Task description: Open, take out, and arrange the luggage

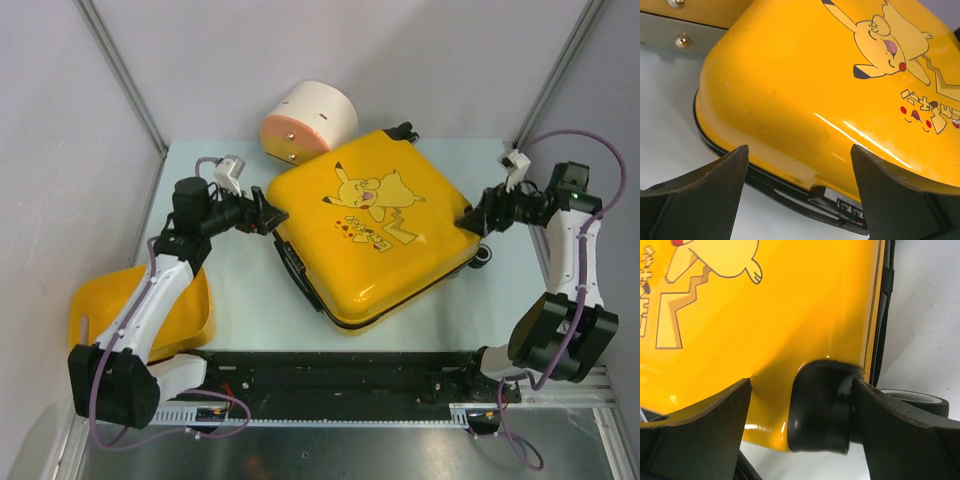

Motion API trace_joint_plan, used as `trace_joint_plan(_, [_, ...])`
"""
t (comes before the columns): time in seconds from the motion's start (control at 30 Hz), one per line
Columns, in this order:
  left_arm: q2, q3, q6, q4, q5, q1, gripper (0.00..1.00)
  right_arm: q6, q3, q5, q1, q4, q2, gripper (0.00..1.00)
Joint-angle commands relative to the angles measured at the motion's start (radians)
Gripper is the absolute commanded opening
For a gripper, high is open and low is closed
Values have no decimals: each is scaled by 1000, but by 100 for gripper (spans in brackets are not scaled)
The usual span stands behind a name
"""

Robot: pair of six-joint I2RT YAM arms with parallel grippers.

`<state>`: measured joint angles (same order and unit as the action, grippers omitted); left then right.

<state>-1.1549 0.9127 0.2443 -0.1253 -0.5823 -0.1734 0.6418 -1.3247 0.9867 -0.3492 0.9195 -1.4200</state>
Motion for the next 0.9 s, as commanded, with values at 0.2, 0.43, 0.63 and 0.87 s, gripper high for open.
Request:
trace_joint_plan(0.2, [87, 5, -48, -8, -8, 11, 88, 737, 119, 136, -462, 596, 56, 86])
trace_joint_plan(0.43, [110, 2, -53, -8, -2, 11, 88, 913, 277, 26, -530, 596, 19, 62])
trace_joint_plan(0.63, [107, -15, -46, -10, 7, 8, 88, 1015, 366, 67, -467, 588, 61, 54])
trace_joint_plan(0.87, [93, -12, -42, -10, 15, 5, 88, 473, 384, 179, -258, 146, 84, 51])
